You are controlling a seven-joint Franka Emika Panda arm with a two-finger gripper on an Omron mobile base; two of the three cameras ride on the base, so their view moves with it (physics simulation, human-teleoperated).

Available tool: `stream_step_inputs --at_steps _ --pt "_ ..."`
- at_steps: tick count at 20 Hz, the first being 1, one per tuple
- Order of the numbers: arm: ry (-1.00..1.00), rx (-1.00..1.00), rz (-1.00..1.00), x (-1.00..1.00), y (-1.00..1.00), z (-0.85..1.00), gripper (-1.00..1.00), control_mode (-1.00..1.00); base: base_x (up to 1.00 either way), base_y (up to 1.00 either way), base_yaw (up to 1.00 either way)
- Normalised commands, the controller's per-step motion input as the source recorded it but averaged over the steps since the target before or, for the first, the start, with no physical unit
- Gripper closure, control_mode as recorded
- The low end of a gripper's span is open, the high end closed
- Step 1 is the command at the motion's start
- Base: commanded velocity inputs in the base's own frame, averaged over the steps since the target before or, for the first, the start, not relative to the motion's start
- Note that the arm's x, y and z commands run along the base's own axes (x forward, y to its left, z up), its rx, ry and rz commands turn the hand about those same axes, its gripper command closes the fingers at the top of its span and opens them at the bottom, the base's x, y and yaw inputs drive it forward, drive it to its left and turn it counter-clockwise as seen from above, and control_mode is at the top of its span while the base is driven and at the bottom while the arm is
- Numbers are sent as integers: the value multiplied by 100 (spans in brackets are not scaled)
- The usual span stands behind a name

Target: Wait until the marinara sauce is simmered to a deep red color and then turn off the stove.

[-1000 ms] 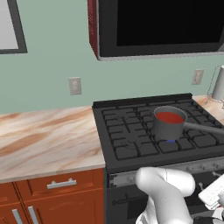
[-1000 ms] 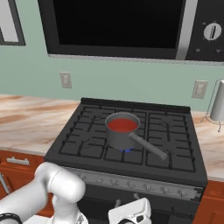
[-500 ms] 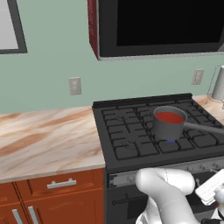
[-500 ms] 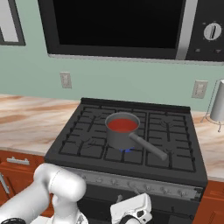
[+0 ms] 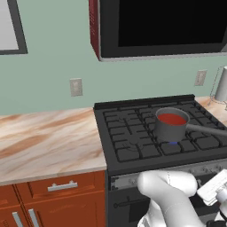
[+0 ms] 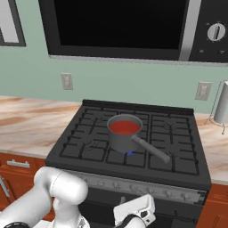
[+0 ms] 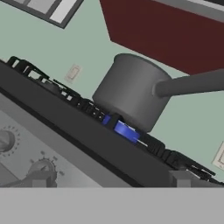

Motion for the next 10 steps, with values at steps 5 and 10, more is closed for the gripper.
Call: stream_step_inputs --at_steps 5,10 --pt "9 0 0 20 1 0 -100 -100 0 0 0" --pt "10 -6 0 27 17 -4 -100 -100 0 0 0"
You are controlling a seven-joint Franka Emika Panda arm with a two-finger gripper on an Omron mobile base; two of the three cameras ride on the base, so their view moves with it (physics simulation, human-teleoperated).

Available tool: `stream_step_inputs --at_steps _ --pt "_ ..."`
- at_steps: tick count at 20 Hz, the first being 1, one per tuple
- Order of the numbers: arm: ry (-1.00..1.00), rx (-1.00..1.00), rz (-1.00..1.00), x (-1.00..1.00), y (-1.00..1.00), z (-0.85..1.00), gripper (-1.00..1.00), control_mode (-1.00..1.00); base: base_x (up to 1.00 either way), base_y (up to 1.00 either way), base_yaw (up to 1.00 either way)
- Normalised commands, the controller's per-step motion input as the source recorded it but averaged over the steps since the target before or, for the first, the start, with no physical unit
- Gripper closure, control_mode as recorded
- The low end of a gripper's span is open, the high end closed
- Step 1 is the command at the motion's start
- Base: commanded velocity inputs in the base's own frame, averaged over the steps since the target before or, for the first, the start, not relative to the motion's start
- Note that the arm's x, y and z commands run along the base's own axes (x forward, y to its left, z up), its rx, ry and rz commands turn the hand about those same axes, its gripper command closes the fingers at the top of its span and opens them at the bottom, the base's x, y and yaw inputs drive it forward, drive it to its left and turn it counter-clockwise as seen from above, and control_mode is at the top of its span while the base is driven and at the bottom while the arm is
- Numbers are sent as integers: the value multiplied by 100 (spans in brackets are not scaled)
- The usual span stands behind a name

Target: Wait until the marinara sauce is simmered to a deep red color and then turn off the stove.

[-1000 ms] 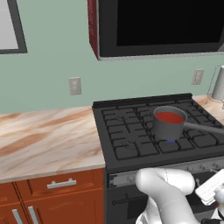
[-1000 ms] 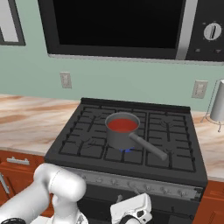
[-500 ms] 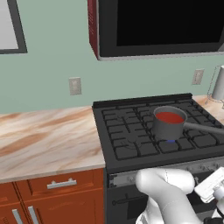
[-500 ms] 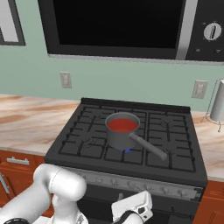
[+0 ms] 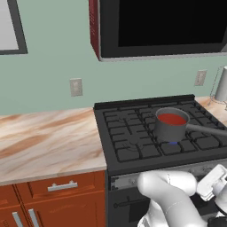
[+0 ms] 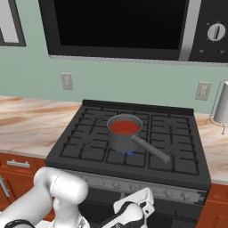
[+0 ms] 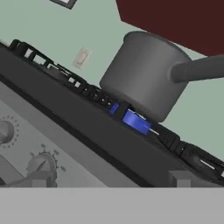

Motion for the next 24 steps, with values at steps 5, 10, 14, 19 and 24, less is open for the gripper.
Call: stream_step_inputs --at_steps 5,10,14,19,24 --pt "14 -12 0 23 24 -25 -100 -100 0 0 0" --pt "10 -10 0 13 7 -34 -100 -100 0 0 0" --pt "3 -7 0 8 0 -29 -100 -100 0 0 0" --pt "0 0 -2 2 -3 -5 -100 -100 0 0 0" --pt "0 0 -2 0 -21 -11 -100 -100 0 0 0"
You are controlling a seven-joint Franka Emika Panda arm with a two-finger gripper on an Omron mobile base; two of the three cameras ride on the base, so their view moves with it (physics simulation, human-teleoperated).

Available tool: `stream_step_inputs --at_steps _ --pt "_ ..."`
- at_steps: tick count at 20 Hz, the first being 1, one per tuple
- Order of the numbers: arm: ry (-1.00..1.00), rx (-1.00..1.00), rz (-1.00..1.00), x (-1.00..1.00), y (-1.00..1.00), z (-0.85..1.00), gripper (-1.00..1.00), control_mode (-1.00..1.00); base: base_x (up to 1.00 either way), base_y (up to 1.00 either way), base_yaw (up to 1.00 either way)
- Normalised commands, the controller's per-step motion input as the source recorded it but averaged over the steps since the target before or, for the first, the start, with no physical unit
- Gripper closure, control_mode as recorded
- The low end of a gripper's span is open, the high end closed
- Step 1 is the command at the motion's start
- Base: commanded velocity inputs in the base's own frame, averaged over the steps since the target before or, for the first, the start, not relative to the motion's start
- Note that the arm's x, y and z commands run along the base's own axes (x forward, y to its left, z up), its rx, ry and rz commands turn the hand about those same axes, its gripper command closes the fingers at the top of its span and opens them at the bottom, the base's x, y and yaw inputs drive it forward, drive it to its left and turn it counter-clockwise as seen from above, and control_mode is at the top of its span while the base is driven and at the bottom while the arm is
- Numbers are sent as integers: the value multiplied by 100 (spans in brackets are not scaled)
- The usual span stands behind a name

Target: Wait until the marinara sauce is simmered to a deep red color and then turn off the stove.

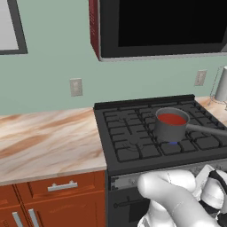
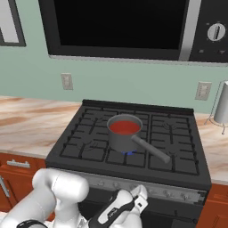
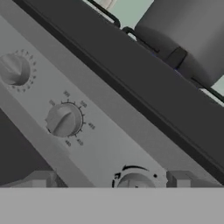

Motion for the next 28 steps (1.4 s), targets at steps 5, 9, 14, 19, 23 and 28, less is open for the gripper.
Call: stream_step_inputs --at_steps 5,9,14,19,23,28 --pt "0 0 -6 11 -11 -17 -100 -100 0 0 0" --pt "0 0 -6 29 -7 -16 -100 -100 0 0 0" --pt "-2 0 -5 23 -18 -2 -100 -100 0 0 0" --pt "-3 0 -2 7 -29 -1 -100 -100 0 0 0" --pt "-2 0 0 0 -13 0 -100 -100 0 0 0" --pt "-2 0 0 -15 0 0 -100 -100 0 0 0"
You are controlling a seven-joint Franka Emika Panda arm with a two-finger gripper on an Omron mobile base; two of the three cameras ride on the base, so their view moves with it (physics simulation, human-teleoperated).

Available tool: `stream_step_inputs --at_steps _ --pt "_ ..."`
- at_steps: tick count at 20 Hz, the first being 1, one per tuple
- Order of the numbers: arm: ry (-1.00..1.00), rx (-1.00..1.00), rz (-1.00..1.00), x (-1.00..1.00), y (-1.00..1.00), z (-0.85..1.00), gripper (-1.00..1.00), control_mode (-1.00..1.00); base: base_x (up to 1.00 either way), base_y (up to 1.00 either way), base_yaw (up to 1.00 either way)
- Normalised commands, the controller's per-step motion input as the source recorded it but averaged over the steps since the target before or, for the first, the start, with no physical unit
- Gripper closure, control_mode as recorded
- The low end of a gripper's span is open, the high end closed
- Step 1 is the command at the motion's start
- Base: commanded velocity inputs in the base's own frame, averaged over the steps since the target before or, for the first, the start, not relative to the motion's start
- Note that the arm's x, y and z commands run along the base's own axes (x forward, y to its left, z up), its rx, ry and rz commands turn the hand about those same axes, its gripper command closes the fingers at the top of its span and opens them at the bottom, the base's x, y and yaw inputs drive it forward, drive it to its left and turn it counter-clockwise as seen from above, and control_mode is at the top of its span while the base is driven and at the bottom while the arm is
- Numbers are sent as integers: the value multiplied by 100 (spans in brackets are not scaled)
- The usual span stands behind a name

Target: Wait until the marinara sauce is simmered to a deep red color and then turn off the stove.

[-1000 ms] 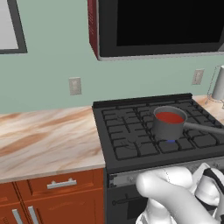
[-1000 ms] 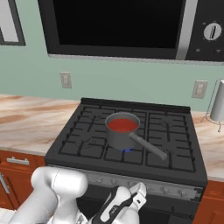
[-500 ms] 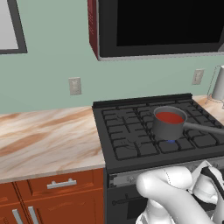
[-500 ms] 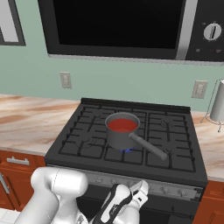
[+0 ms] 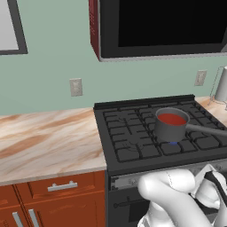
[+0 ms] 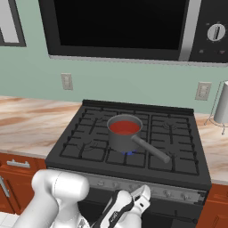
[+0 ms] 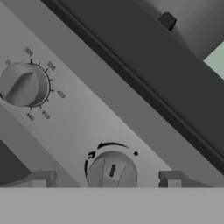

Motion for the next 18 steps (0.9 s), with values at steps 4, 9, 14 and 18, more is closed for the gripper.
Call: stream_step_inputs --at_steps 4,9,14,18 --pt "-1 0 0 -5 0 0 -100 -100 0 0 0" --pt "0 0 0 5 0 0 -100 -100 0 0 0" --pt "0 0 0 9 0 0 -100 -100 0 0 0" --pt "0 0 -2 16 0 8 -100 -100 0 0 0"
